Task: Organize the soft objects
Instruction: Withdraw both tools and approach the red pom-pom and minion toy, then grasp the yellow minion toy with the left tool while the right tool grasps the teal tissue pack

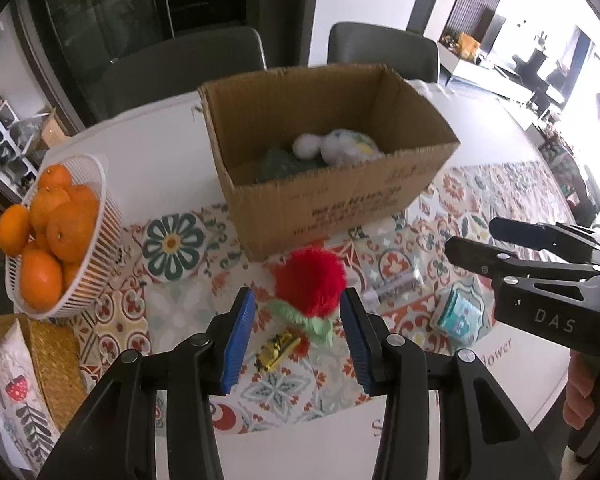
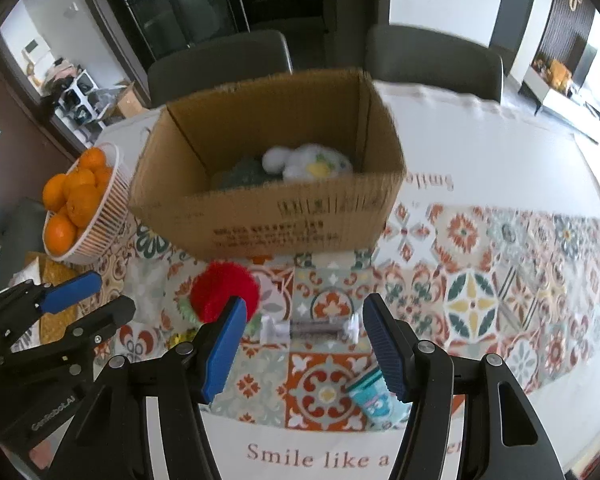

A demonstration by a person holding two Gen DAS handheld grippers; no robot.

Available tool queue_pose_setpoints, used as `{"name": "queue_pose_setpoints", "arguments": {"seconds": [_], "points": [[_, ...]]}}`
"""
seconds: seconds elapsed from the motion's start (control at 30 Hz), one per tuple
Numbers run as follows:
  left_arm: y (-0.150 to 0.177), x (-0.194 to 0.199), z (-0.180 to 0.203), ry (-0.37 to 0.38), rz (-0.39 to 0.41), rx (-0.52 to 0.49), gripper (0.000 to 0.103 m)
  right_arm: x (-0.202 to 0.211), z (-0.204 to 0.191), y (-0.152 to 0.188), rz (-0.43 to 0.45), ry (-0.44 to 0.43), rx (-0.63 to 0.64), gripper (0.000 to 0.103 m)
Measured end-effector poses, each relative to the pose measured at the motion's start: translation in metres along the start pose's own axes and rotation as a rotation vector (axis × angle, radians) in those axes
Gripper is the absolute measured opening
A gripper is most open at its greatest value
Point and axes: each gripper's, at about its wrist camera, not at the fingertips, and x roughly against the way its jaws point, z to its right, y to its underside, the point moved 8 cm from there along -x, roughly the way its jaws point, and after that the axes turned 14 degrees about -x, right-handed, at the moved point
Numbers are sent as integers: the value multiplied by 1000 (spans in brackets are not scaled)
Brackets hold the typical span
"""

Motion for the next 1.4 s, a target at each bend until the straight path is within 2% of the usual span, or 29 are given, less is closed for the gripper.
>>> {"name": "queue_pose_setpoints", "arguments": {"seconds": [0.17, 0.6, 0.83, 1.1, 1.2, 1.4], "points": [[13, -10, 1, -1, -43, -42, 44, -15, 4, 20, -65, 9, -22, 62], [50, -57, 3, 98, -189, -86, 43, -45, 4, 62, -150, 65, -35, 62], [65, -88, 6, 107, -272, -134, 43, -65, 14, 78, -201, 150, -23, 62], [77, -116, 12, 64, -342, -263, 43, -88, 32, 101, -301, 324, 84, 62], [78, -124, 11, 65, -355, -270, 40, -92, 32, 107, -335, 361, 130, 62], [75, -137, 7, 89, -355, -243, 32, -95, 27, 106, -359, 377, 157, 62]]}}
